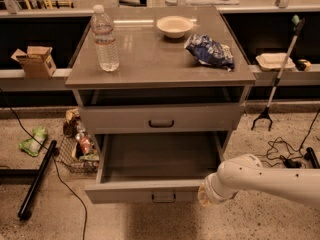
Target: Close middle drawer
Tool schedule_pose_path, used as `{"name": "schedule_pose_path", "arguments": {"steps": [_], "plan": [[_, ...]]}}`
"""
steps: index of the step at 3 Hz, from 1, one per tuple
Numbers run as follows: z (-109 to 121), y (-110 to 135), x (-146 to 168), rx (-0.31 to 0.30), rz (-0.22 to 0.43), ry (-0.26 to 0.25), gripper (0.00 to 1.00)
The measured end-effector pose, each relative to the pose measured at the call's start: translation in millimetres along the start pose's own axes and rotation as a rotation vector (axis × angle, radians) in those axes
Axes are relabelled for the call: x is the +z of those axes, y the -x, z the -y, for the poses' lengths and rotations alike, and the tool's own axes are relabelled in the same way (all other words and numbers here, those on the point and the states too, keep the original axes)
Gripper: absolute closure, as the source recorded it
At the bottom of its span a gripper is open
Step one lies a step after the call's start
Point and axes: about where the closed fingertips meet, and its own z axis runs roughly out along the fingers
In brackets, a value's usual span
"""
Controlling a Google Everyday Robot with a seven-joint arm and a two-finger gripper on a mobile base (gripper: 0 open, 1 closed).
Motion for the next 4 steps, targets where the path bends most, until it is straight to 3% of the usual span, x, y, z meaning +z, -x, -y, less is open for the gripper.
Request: {"name": "schedule_pose_path", "arguments": {"steps": [1,4], "plan": [[7,1,3,-0.026,0.016,-0.003,0.82],[24,7,13,-0.073,0.047,0.023,0.12]]}}
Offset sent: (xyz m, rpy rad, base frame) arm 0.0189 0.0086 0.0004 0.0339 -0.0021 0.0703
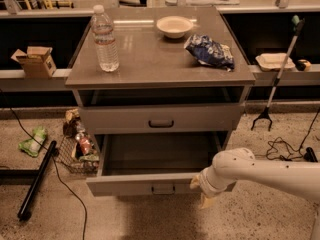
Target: Close middle drawer
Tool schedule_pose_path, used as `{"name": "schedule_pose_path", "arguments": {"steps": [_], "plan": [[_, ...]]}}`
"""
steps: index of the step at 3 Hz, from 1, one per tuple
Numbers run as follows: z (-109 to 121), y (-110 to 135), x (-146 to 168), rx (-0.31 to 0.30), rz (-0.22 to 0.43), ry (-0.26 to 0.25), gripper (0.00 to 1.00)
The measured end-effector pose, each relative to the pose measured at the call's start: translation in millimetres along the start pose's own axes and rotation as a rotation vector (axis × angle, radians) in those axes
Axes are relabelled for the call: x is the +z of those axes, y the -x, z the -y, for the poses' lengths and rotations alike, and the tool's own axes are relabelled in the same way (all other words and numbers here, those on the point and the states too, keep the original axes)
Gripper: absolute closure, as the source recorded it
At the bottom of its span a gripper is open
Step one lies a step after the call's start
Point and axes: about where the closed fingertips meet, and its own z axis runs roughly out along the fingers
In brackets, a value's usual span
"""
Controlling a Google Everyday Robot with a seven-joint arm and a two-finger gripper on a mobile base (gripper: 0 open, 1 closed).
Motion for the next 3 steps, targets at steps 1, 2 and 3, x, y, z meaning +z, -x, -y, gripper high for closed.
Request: {"name": "schedule_pose_path", "arguments": {"steps": [1,2,3], "plan": [[16,-2,4,-0.009,0.004,0.003,0.0],[42,-7,7,-0.012,0.009,0.002,0.16],[68,-16,11,0.0,0.011,-0.008,0.37]]}}
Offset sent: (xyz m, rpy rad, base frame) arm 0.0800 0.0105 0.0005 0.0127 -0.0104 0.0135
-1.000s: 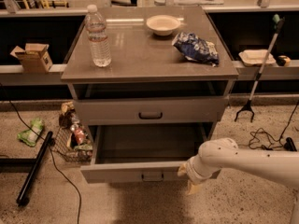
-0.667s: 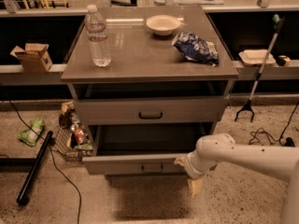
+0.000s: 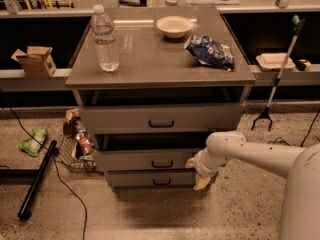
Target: Close middle drawer
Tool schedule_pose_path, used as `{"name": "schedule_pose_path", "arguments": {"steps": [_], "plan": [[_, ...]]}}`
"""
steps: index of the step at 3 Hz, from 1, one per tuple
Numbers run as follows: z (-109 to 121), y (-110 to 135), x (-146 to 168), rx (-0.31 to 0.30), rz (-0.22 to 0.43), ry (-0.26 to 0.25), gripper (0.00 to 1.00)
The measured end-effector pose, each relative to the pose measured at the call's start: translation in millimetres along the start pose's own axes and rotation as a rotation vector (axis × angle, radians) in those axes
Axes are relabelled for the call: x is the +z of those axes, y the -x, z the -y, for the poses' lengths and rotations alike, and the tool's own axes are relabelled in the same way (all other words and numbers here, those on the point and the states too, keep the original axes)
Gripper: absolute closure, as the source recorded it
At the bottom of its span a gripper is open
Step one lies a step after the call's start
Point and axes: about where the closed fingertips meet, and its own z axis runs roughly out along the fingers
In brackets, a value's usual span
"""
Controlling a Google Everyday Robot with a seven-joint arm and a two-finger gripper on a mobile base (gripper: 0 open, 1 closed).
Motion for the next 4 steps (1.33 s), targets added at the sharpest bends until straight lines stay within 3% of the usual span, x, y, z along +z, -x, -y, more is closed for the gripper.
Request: {"name": "schedule_pose_path", "arguments": {"steps": [1,2,4], "plan": [[20,-14,0,0.032,-0.006,-0.017,0.61],[35,-25,-5,0.067,-0.008,-0.037,0.53],[39,-34,-13,0.093,-0.002,-0.051,0.06]]}}
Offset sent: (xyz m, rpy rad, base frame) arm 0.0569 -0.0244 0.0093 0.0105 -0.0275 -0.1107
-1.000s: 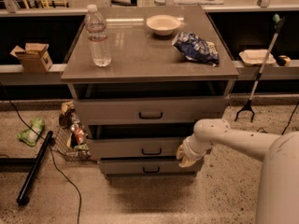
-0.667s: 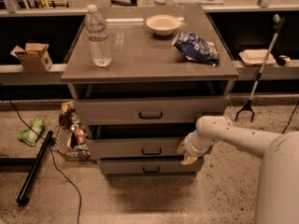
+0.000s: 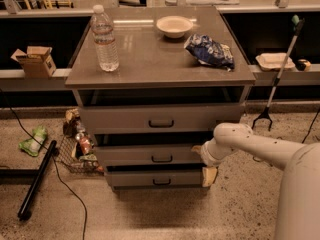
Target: Close middle drawer
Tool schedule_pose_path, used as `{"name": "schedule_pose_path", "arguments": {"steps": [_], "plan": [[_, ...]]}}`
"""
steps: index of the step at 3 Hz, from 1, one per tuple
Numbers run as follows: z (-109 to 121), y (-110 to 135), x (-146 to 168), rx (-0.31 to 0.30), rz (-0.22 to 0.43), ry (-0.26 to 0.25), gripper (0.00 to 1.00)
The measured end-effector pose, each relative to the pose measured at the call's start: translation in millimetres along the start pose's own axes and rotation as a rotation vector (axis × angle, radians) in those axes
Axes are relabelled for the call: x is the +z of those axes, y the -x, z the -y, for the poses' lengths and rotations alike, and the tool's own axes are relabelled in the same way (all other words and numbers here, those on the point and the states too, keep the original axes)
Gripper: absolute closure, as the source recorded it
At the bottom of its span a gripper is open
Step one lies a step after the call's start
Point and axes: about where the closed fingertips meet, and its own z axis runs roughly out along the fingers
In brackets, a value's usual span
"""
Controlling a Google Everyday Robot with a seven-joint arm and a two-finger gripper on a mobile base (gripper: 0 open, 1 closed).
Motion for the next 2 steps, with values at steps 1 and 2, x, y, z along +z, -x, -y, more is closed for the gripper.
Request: {"name": "schedule_pose_path", "arguments": {"steps": [1,2], "plan": [[-7,-1,-5,0.0,0.019,0.0,0.0],[-38,12,-28,-0.052,0.061,0.039,0.0]]}}
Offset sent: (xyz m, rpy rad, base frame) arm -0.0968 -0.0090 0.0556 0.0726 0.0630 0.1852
